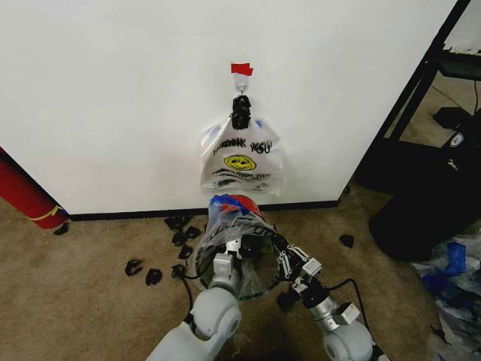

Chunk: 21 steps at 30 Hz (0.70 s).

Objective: Pick up the garbage bag from the wall and place it over the trash bin.

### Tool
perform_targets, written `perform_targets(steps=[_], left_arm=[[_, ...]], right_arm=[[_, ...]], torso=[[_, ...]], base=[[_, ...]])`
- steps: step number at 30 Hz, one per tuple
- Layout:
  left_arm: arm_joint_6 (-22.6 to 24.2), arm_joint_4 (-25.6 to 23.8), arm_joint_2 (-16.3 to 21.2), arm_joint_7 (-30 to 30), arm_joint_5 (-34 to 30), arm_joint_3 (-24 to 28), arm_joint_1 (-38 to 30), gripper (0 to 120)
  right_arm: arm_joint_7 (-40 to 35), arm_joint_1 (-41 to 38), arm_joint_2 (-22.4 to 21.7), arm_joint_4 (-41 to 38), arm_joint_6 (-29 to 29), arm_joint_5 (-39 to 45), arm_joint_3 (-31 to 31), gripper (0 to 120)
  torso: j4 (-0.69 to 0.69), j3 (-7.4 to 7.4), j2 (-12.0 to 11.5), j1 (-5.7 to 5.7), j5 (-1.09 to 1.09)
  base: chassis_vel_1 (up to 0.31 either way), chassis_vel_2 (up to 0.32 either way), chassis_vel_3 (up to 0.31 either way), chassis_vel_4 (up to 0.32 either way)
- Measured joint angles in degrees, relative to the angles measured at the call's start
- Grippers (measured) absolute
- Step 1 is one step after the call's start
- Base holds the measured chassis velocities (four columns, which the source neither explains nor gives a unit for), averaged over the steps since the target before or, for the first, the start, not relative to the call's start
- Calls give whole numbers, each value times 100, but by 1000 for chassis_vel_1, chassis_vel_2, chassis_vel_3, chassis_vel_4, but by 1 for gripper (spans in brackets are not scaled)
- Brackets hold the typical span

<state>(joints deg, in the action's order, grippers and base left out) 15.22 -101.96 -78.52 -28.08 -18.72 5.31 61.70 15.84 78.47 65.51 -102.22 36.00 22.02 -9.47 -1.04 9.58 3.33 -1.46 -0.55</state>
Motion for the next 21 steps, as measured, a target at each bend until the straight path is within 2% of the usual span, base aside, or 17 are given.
perform_targets(steps=[7,12,13,17,18,20,21], left_arm=[[-8,212,-4,-168,91,-105,-185,0],[-25,109,116,-167,113,-116,-86,0],[-67,-86,230,-76,113,-89,66,0],[-135,-344,399,95,129,-19,263,0],[-180,-649,637,272,135,57,441,0],[-181,-832,827,361,133,95,535,0],[-171,-1007,1046,438,124,116,605,0]], right_arm=[[40,42,25,3,40,-3,23,0],[40,33,67,6,46,-22,37,0],[34,5,105,45,59,-28,37,0],[34,-48,159,140,91,-55,26,0],[69,-98,191,226,125,-83,14,0],[118,-121,196,267,143,-95,9,0],[193,-140,197,300,155,-119,6,0]], torso=[[0,0,0,0,0],[0,0,0,0,-1],[0,0,0,0,-1],[1,0,0,0,-1],[0,-1,0,0,-1],[0,-1,0,0,-1],[0,-1,0,0,-1]], base=[[0,0,0,0],[0,0,0,0],[0,0,0,0],[0,0,0,0],[0,0,0,0],[0,0,0,0],[0,0,0,0]])
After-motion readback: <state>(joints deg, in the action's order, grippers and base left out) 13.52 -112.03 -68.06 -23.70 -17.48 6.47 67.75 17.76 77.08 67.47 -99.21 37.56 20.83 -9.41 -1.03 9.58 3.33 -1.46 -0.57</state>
